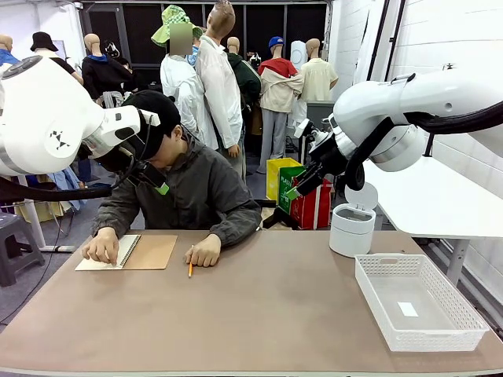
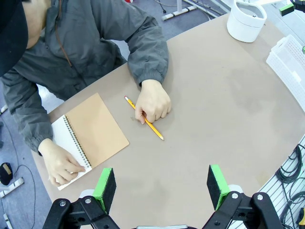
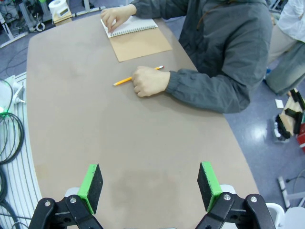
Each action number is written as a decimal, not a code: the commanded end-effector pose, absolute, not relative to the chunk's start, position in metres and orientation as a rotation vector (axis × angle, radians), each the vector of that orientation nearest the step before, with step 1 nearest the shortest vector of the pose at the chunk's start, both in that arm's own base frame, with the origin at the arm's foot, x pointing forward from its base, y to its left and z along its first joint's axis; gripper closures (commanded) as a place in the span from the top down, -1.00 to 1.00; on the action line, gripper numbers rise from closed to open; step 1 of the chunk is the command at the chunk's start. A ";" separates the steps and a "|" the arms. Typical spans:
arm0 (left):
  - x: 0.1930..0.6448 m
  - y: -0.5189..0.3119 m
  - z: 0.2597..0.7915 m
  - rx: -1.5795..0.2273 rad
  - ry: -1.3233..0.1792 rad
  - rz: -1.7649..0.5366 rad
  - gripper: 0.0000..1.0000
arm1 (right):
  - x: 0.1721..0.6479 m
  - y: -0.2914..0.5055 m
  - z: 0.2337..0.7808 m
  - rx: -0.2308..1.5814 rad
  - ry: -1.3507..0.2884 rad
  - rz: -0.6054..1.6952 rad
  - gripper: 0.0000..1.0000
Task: Sort the paper based on its condition.
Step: If a person hands you a paper, place it in the Organizing basket , and if it's crumpled, put it in the Trash can.
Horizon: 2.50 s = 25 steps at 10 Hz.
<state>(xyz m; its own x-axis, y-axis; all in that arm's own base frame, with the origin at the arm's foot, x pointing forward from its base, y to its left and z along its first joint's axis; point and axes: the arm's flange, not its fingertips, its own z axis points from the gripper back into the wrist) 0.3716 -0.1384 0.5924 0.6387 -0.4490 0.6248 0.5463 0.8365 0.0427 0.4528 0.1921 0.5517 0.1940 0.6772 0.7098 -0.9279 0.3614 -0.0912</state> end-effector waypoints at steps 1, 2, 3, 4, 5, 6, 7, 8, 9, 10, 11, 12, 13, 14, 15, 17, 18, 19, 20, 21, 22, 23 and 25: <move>0.372 -0.137 0.594 -0.158 -0.671 -0.569 1.00 | 0.453 0.192 0.552 0.392 -0.750 1.163 1.00; 0.372 -0.137 0.594 -0.158 -0.671 -0.569 1.00 | 0.453 0.192 0.552 0.392 -0.750 1.163 1.00; 0.372 -0.137 0.594 -0.158 -0.671 -0.569 1.00 | 0.453 0.192 0.552 0.392 -0.750 1.163 1.00; 0.372 -0.137 0.594 -0.158 -0.671 -0.569 1.00 | 0.453 0.192 0.552 0.392 -0.750 1.163 1.00; 0.372 -0.137 0.594 -0.158 -0.671 -0.569 1.00 | 0.453 0.192 0.552 0.392 -0.750 1.163 1.00; 0.372 -0.137 0.594 -0.158 -0.671 -0.569 1.00 | 0.453 0.192 0.552 0.392 -0.750 1.163 1.00; 0.372 -0.137 0.594 -0.158 -0.671 -0.569 1.00 | 0.453 0.192 0.552 0.392 -0.750 1.163 1.00; 0.372 -0.137 0.594 -0.158 -0.671 -0.569 1.00 | 0.453 0.192 0.552 0.392 -0.750 1.163 1.00; 0.372 -0.137 0.594 -0.158 -0.671 -0.569 1.00 | 0.453 0.192 0.552 0.392 -0.750 1.163 1.00; 0.372 -0.137 0.594 -0.158 -0.671 -0.569 1.00 | 0.453 0.192 0.552 0.392 -0.750 1.163 1.00; 0.372 -0.137 0.594 -0.158 -0.671 -0.569 1.00 | 0.453 0.192 0.552 0.392 -0.750 1.163 1.00; 0.372 -0.137 0.594 -0.158 -0.671 -0.569 1.00 | 0.453 0.192 0.552 0.392 -0.750 1.163 1.00; 0.372 -0.137 0.594 -0.158 -0.671 -0.569 1.00 | 0.453 0.192 0.552 0.392 -0.750 1.163 1.00; 0.372 -0.137 0.594 -0.158 -0.671 -0.569 1.00 | 0.453 0.192 0.552 0.392 -0.750 1.163 1.00; 0.372 -0.137 0.594 -0.158 -0.671 -0.569 1.00 | 0.453 0.192 0.552 0.392 -0.750 1.163 1.00; 0.372 -0.137 0.594 -0.158 -0.671 -0.569 1.00 | 0.453 0.192 0.552 0.392 -0.750 1.163 1.00; 0.372 -0.137 0.594 -0.158 -0.671 -0.569 1.00 | 0.453 0.192 0.552 0.392 -0.750 1.163 1.00; 0.372 -0.137 0.594 -0.158 -0.671 -0.569 1.00 | 0.453 0.192 0.552 0.392 -0.750 1.163 1.00; 0.372 -0.137 0.594 -0.158 -0.671 -0.569 1.00 | 0.453 0.192 0.552 0.392 -0.750 1.163 1.00; 0.372 -0.137 0.594 -0.158 -0.671 -0.569 1.00 | 0.453 0.192 0.552 0.392 -0.750 1.163 1.00; 0.372 -0.137 0.594 -0.158 -0.671 -0.569 1.00 | 0.453 0.192 0.552 0.392 -0.750 1.163 1.00; 0.372 -0.137 0.594 -0.158 -0.671 -0.569 1.00 | 0.453 0.192 0.552 0.392 -0.750 1.163 1.00; 0.372 -0.137 0.594 -0.158 -0.671 -0.569 1.00 | 0.453 0.192 0.552 0.392 -0.750 1.163 1.00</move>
<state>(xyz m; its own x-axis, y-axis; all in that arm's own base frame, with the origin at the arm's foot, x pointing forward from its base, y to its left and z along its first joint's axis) 0.3716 -0.1384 0.5924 0.6387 -0.4490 0.6248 0.5463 0.8365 0.0427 0.4528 0.1920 0.5517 0.1941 0.6772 0.7098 -0.9279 0.3615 -0.0912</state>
